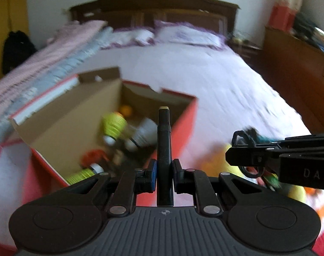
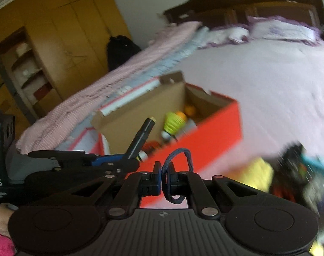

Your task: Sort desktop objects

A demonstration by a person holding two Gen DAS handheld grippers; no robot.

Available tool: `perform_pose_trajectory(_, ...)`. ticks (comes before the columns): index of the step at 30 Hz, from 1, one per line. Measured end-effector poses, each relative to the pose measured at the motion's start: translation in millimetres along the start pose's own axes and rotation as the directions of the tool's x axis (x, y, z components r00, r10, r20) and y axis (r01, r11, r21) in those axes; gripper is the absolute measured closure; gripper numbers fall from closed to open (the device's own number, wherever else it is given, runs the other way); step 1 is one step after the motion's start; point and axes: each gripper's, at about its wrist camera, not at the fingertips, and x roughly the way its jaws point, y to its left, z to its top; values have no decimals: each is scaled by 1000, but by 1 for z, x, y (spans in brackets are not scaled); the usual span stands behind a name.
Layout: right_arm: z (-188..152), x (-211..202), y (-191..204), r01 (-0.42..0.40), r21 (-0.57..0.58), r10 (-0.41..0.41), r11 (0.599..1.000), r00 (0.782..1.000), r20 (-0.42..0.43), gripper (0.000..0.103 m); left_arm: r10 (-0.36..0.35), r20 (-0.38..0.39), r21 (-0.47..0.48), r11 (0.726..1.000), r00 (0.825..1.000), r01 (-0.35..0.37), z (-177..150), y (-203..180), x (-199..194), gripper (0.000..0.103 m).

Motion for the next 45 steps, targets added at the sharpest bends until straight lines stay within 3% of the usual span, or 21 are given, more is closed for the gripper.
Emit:
perform_pose_trajectory(6, 57, 66, 24, -11, -43, 10, 999, 1000, -23, 97, 68, -44, -46, 996, 997, -70, 27, 33, 35, 86)
perform_pose_trajectory(8, 68, 88, 29, 0, -47, -2, 999, 999, -37, 92, 88, -61, -63, 994, 994, -92, 29, 40, 44, 78)
perform_pose_trajectory(10, 73, 104, 31, 29, -42, -31, 999, 998, -46, 74, 112, -73, -88, 989, 991, -118, 31, 46, 51, 49)
perform_pose_trajectory(12, 74, 111, 29, 44, -38, -46, 998, 998, -51, 71, 117, -73, -126, 984, 990, -125, 29, 51, 52, 35)
perform_pose_trajectory(15, 70, 110, 23, 49, -29, -51, 998, 998, -46, 67, 107, -69, -152, 982, 992, -117, 23, 53, 46, 26)
perform_pose_trajectory(25, 14, 55, -4, 99, 38, -98, 994, 995, -29, 56, 106, -44, -76, 991, 993, -109, -5, 14, 25, 9)
perform_pose_trajectory(31, -22, 9, -20, 166, 90, -168, 982, 986, 15, 51, 101, -47, -44, 994, 994, -103, -25, -11, 7, 4)
perform_pose_trajectory(38, -74, -35, -34, 238, 139, -239, 961, 971, -9, 49, 98, -59, -25, 995, 993, -100, -50, -32, -4, 4)
perform_pose_trajectory(45, -126, -52, -31, 275, 126, -270, 953, 961, -58, 48, 86, -81, -5, 996, 993, -87, -77, -52, -11, 4)
